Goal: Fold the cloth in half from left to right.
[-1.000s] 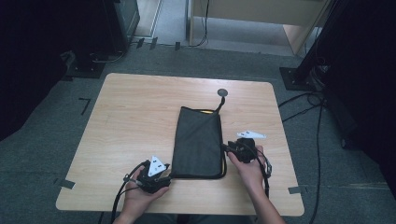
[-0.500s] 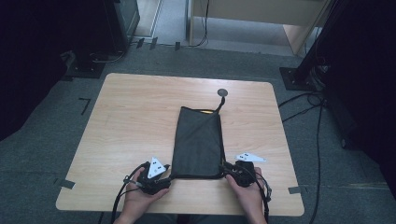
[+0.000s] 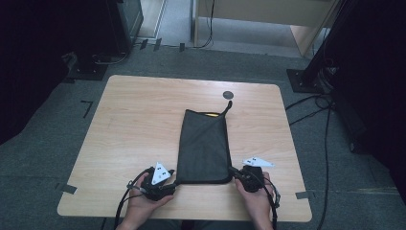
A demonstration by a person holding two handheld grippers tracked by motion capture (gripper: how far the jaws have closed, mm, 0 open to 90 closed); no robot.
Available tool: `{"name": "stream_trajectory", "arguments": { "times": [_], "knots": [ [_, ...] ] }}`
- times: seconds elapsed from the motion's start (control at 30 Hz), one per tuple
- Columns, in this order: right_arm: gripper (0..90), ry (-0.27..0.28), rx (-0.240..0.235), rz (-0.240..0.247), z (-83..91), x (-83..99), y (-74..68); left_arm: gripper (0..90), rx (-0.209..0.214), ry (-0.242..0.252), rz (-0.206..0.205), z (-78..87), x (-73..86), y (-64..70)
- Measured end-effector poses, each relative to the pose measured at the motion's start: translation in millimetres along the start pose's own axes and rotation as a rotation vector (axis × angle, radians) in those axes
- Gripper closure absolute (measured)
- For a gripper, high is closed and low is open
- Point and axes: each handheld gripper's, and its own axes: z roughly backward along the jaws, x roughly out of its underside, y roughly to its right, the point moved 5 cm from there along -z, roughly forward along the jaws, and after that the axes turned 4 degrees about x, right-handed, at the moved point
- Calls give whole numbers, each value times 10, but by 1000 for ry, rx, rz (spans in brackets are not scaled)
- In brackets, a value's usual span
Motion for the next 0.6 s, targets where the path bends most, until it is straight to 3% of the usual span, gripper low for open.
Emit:
{"name": "stream_trajectory", "arguments": {
  "times": [0.1,0.17,0.23,0.4,0.47,0.57,0.6],
  "knots": [
    [900,-22,103,65,-26,47,22,556,-2,3,-7,1,1,3],
    [889,-23,134,74,-14,64,60,557,-4,1,-14,4,2,6],
    [825,-7,131,39,6,71,90,558,-4,4,-17,5,2,14],
    [693,60,70,-19,68,36,68,552,3,1,-21,12,5,13],
    [625,37,58,-20,19,59,32,554,2,2,-27,11,6,16],
    [686,24,53,3,-46,94,-25,612,20,-6,-40,9,9,39],
    [716,15,58,6,-49,91,-42,685,34,-8,-44,10,9,53]
  ]
}}
